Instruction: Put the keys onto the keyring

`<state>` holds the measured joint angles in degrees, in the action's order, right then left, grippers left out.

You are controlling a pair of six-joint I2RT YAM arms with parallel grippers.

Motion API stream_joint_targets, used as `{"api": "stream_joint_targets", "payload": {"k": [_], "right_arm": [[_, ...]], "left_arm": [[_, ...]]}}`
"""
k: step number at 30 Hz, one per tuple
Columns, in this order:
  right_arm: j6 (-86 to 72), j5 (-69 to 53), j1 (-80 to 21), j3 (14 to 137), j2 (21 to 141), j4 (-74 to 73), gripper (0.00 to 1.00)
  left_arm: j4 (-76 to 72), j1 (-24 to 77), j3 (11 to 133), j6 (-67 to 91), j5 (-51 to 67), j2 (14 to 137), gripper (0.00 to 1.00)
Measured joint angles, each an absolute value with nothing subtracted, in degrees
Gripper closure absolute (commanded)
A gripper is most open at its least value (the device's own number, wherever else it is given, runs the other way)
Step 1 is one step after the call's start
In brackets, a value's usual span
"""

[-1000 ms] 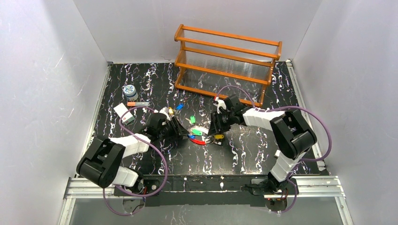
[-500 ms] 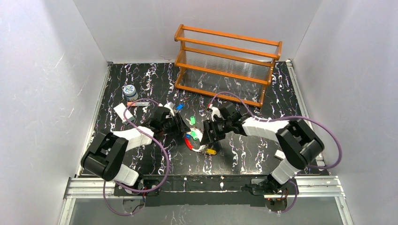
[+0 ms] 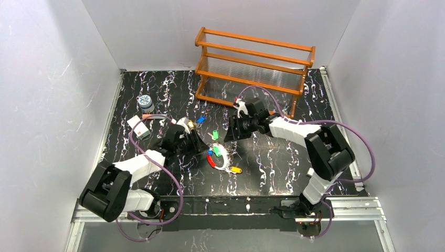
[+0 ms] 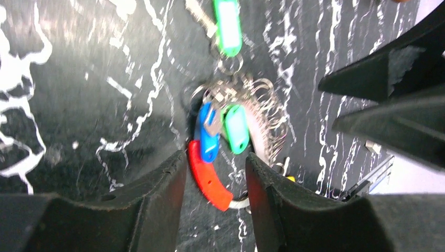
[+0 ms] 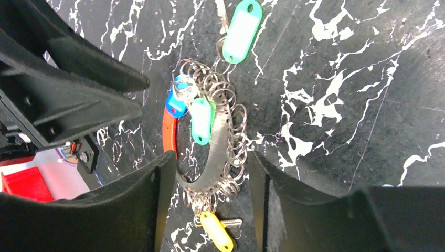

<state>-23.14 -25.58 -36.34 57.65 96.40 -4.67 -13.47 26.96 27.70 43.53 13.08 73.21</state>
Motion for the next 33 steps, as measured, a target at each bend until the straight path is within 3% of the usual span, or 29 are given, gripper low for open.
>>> {"api": "stream_joint_targets", "payload": {"k": [4, 20, 26, 29, 33], "right_arm": [[-23.31, -27.27, -35.59, 58.94, 100.20, -4.67, 0.53], [-24.05, -34.15, -35.22, 52.16, 101.43, -5.32, 0.50], [-25.19, -37.12, -35.55, 48.84, 100.79, -2.57, 0.63], [-26.24, -37.95, -36.16, 47.94, 100.79, -1.78, 0.62], [-26.87, -38.02, -36.86, 47.88, 100.79, -0.84, 0.54]], "left_arm": [[-14.90, 26.96, 23.16, 46.28, 14.57, 72.95, 0.58], [-19.92, 27.27, 19.18, 50.39, 16.51, 73.34, 0.64], [-21.19, 27.40, 22.52, 49.80, 16.91, 78.67, 0.73], [-20.71, 27.51, 25.82, 48.84, 16.91, 82.32, 0.74], [-19.59, 27.51, 30.02, 47.27, 16.60, 86.08, 0.73]]}}
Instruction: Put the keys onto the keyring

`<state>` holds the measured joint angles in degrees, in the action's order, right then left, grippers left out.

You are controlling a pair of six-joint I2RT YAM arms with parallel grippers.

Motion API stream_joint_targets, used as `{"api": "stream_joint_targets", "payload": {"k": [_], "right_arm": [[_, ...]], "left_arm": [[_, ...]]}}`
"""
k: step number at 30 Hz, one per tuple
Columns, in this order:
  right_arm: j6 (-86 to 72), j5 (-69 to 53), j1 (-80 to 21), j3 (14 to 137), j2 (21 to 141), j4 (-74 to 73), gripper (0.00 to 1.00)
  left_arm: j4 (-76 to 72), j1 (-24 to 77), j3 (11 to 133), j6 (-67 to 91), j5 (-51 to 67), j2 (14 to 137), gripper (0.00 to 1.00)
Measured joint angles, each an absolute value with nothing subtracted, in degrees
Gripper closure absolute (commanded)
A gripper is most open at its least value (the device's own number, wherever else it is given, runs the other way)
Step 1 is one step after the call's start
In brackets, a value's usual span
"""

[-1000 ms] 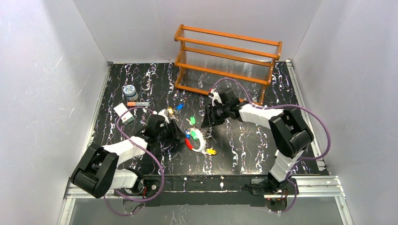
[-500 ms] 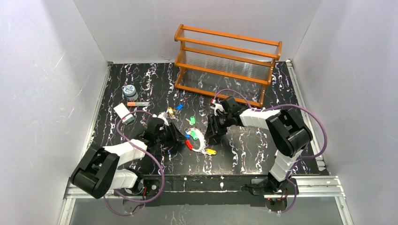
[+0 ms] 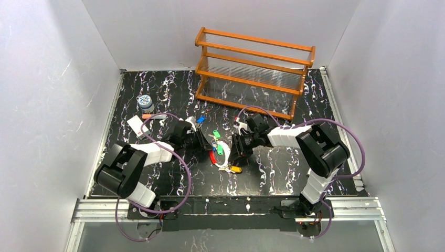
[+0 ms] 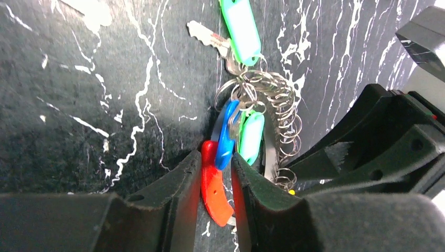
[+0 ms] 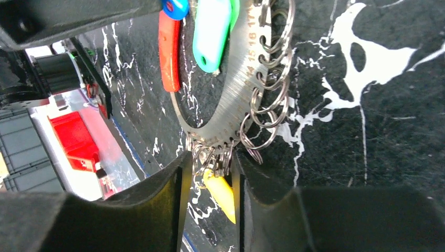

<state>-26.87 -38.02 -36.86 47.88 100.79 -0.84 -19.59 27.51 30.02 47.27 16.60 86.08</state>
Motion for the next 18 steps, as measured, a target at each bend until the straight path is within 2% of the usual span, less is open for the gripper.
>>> {"api": "stream_joint_targets", "payload": {"k": [6, 18], "right_arm": [[-25.98, -34.76, -37.08, 48.38, 98.37, -3.05, 0.40], [-22.04, -27.35, -38.28, 49.69, 90.65, -10.35, 0.43]], "left_arm": [[-15.55, 27.51, 32.23, 44.66, 14.46, 85.62, 0.69], [-14.74, 28.60, 22.98, 47.03, 14.02, 73.10, 0.67]]}}
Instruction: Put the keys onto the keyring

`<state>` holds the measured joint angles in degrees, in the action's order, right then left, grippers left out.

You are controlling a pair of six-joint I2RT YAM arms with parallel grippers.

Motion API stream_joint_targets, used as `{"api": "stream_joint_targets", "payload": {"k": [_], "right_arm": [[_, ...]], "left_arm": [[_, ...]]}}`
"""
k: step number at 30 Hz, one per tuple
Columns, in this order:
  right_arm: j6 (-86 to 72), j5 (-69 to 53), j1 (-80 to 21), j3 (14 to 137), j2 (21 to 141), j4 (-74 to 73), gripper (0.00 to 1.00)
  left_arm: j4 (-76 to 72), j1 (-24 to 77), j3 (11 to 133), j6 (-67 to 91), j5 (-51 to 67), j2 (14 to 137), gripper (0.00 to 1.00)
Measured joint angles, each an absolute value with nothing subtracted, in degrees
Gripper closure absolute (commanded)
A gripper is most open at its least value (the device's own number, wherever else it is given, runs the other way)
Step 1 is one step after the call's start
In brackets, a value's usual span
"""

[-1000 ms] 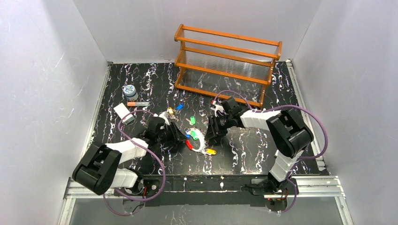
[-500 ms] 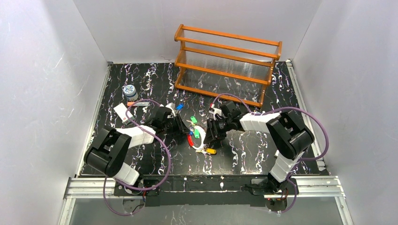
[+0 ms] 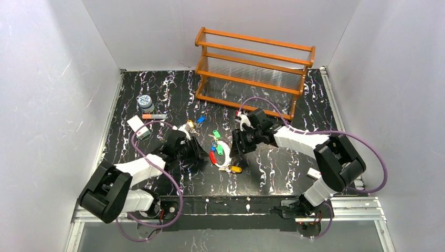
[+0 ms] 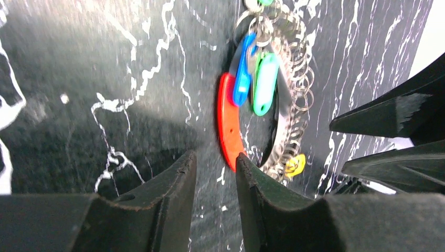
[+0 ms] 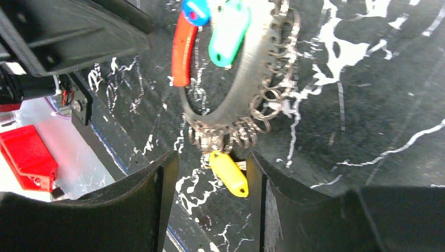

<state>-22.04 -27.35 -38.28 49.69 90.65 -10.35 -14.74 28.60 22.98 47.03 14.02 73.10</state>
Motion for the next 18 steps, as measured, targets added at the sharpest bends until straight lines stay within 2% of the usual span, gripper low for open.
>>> {"api": "stream_joint_targets", "payload": {"k": [8, 18], "right_arm": [[-22.79, -28.01, -43.24, 51.22, 89.76, -10.55, 0.49], [-24.01, -27.07, -46.54, 51.79, 92.86, -10.63, 0.50]], "left_arm": [[-18.35, 32.42, 19.46, 50.59, 14.17, 69.82, 0.67], [-21.06, 36.53, 19.51, 51.53, 13.85, 70.04, 0.67]]}}
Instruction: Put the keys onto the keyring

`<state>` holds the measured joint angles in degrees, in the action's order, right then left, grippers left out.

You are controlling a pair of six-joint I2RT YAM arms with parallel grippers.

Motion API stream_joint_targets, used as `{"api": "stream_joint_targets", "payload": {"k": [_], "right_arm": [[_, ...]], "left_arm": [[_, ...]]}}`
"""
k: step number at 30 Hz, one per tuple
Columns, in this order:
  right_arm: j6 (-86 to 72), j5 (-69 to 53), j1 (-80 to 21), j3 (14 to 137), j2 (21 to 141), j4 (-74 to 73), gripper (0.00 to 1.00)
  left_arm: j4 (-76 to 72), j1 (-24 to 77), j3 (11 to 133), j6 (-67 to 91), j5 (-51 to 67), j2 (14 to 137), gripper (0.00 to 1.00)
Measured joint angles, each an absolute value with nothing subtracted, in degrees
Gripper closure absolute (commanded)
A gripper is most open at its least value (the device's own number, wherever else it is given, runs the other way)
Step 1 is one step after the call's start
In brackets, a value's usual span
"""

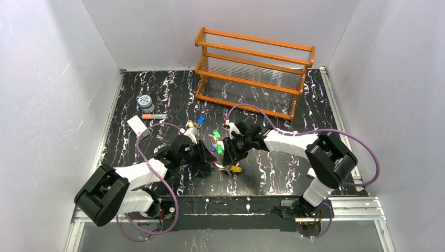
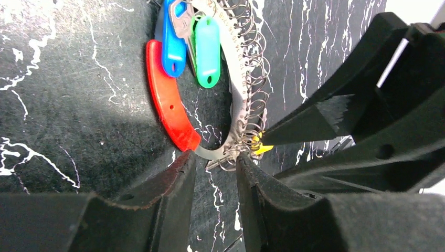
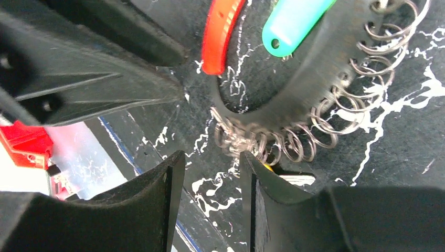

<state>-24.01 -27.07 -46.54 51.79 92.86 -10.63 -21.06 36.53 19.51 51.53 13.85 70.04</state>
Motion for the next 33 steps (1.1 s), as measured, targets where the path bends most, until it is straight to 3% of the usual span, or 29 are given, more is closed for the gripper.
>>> {"api": "stream_joint_targets", "payload": {"k": [5, 10, 14, 17, 20, 27, 33], "right_arm": [[-23.70, -24.49, -46.63, 51.99, 95.29, -12.12, 0.62], [-23.38, -21.47, -46.63, 52.03, 96.38, -13.89, 0.67], [-22.87, -19.84, -46.63, 52.51, 96.31, -14.57, 0.65], [-22.20, -18.81, -46.63, 52.53, 95.37, -15.29, 0.53], [-21.80, -17.76, -46.63, 52.53, 92.71, -15.66, 0.49], [-21.06, -18.35, -46.63, 52.53, 86.41, -14.50, 0.50], [-22.65, -22.59, -46.63, 52.49, 87.53, -12.01, 0.57]], "left_arm": [[-21.06, 36.97, 19.55, 51.66, 13.47, 70.08, 0.67], [-21.06, 37.15, 19.55, 51.68, 13.04, 70.11, 0.67], [-21.06, 37.47, 19.68, 51.68, 12.86, 70.61, 0.67], [-21.02, 37.65, 19.68, 51.66, 12.69, 70.81, 0.67], [-20.88, 37.69, 19.88, 51.66, 12.49, 70.81, 0.67], [-20.84, 37.74, 20.43, 51.66, 12.36, 70.83, 0.67], [-21.04, 37.85, 20.43, 52.05, 12.36, 71.13, 0.67]]}}
